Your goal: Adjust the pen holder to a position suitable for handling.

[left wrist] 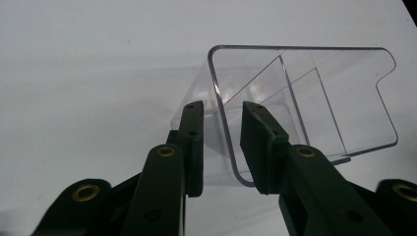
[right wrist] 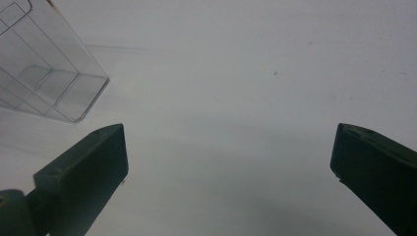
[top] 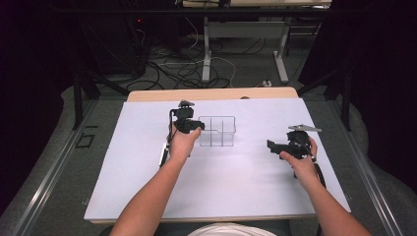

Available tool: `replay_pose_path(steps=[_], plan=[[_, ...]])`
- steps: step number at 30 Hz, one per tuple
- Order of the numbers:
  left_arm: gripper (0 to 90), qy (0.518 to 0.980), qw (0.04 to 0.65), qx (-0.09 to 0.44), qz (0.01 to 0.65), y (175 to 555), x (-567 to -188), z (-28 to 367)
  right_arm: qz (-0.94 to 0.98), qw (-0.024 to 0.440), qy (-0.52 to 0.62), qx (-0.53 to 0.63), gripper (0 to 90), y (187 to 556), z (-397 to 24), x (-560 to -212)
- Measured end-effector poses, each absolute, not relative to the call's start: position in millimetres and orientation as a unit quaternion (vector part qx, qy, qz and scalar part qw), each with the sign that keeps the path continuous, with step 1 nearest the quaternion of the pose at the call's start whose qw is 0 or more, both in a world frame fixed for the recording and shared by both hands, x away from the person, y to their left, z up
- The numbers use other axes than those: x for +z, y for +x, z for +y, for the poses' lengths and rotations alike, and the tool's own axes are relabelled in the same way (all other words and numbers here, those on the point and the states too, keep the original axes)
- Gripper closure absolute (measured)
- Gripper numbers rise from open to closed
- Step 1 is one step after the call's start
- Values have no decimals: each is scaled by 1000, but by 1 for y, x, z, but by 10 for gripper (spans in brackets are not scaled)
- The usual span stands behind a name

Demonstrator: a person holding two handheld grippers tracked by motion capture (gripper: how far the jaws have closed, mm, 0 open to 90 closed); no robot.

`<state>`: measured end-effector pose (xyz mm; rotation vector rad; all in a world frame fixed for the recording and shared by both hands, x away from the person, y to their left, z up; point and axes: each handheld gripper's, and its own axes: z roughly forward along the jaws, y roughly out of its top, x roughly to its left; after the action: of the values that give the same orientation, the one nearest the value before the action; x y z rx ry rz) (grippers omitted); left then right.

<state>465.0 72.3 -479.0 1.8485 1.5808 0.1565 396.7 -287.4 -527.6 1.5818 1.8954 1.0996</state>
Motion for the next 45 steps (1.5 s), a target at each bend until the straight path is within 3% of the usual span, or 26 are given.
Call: replay_pose_path(steps=[25,45], plan=[[519,727,375,87,569,454,-464,98,682,220,572,400,3,396,-288,-526],[387,711,386,115,576,438,-472,145,684,221,571,398,3,395,-287,-526]])
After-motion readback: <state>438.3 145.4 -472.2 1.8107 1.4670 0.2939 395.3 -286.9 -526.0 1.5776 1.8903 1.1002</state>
